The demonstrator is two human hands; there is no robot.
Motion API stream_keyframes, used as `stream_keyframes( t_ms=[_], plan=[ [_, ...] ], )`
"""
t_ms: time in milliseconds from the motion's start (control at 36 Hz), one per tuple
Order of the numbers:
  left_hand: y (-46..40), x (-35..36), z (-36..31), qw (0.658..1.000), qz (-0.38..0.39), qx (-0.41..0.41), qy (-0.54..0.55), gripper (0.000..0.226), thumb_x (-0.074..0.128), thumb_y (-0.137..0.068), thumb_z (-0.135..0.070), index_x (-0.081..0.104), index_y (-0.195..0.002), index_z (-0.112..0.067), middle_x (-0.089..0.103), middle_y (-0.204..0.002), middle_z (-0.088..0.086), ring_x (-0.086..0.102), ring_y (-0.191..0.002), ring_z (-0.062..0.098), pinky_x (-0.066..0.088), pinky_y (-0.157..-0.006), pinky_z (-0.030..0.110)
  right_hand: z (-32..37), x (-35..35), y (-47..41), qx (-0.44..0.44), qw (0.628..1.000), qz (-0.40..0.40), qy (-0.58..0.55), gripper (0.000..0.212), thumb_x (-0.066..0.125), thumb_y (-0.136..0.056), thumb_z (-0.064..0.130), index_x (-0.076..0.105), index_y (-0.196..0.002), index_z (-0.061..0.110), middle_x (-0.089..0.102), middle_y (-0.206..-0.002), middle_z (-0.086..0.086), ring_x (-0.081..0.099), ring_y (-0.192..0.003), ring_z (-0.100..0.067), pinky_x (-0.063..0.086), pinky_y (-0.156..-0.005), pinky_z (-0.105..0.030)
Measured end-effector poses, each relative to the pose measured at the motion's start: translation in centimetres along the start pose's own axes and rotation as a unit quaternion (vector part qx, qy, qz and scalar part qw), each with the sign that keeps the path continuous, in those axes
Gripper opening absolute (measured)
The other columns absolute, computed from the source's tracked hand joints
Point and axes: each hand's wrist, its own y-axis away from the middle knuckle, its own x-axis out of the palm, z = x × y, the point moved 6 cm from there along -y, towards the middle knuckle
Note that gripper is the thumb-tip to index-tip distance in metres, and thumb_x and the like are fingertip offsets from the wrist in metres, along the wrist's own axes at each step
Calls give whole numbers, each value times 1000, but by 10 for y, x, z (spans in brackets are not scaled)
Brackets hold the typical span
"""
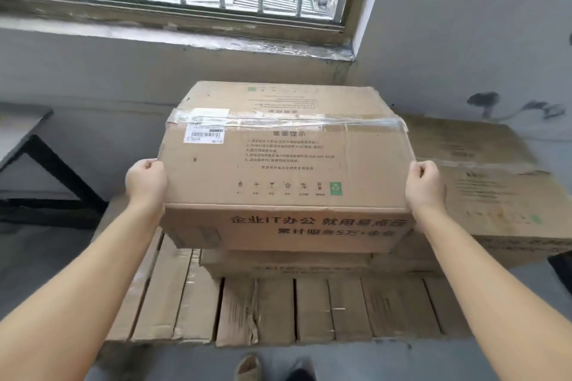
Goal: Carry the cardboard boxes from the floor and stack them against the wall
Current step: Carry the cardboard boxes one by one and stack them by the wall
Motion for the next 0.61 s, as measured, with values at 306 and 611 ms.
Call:
stream_keyframes(
  t_ms=[306,611],
  plan=[
    [-15,60,56,993,84,-38,-78,26,41,-90,-11,60,-108,-11,60,-102,5,52,-90,20,39,-76,32,-71,57,-21,55,977,69,194,31,33,-102,20,53,-108,-1,59,-108,-26,55,-97,-40,30,-70,-36],
    [-3,66,65,990,89,-59,-89,31,42,-92,-11,51,-121,-9,57,-109,7,52,-96,22,39,-80,33,-70,51,-42,-1,930,142,340,31,37,-100,20,57,-111,0,59,-114,-24,53,-109,-39,42,-82,-41]
  ],
)
